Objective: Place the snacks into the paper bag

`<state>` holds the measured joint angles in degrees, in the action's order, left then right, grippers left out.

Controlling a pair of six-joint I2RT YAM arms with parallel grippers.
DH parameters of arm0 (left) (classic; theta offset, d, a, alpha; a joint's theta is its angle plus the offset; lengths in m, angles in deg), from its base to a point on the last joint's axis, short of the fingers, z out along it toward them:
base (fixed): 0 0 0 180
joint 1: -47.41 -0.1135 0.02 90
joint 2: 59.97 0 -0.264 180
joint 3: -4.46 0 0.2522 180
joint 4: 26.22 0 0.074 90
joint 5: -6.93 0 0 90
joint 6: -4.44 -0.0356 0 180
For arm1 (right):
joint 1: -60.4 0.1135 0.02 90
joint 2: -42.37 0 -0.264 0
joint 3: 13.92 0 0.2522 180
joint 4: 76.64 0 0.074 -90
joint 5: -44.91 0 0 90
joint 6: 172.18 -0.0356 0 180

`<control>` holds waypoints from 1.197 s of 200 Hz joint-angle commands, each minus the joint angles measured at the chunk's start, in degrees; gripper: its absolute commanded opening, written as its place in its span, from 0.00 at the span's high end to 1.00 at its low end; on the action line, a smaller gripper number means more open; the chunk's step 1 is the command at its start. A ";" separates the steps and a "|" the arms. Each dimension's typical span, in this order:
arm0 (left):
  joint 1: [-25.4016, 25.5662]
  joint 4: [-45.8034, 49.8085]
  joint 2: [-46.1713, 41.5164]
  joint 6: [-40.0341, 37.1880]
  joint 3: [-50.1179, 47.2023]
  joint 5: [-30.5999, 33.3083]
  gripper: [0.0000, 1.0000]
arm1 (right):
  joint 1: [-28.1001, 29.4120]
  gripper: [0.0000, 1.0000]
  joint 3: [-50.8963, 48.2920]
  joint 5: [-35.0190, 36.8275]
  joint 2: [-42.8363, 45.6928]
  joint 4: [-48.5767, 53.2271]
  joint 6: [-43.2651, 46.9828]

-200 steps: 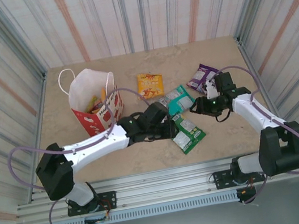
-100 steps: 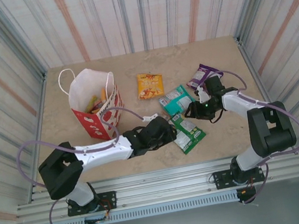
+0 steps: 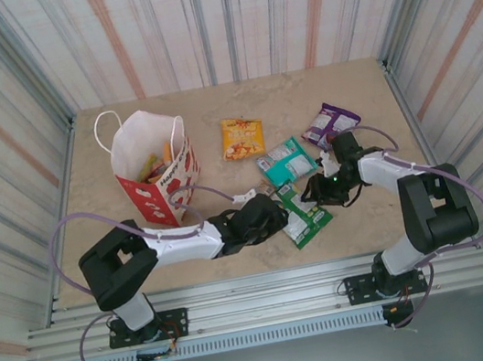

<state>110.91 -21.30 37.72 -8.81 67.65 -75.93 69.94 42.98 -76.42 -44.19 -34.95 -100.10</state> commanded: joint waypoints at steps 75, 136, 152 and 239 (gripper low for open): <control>0.13 -12.16 6.05 6.09 -5.00 -3.14 0.43 | 1.41 0.69 -3.84 -4.47 0.20 0.13 -4.84; 0.02 -16.47 5.57 4.84 -5.44 -4.34 0.48 | 3.64 0.75 -6.13 -6.07 0.72 -3.55 -7.81; 0.02 -15.93 4.70 3.99 -5.40 -4.02 0.51 | 3.51 0.75 -6.70 -5.57 1.88 -3.62 -8.21; 0.04 3.87 -2.37 -10.51 2.81 -2.03 0.86 | -2.31 0.53 -5.84 0.91 20.66 3.53 -9.46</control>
<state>110.80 -25.41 38.99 -11.87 67.19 -79.01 69.50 37.05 -78.06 -29.18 -35.15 -107.77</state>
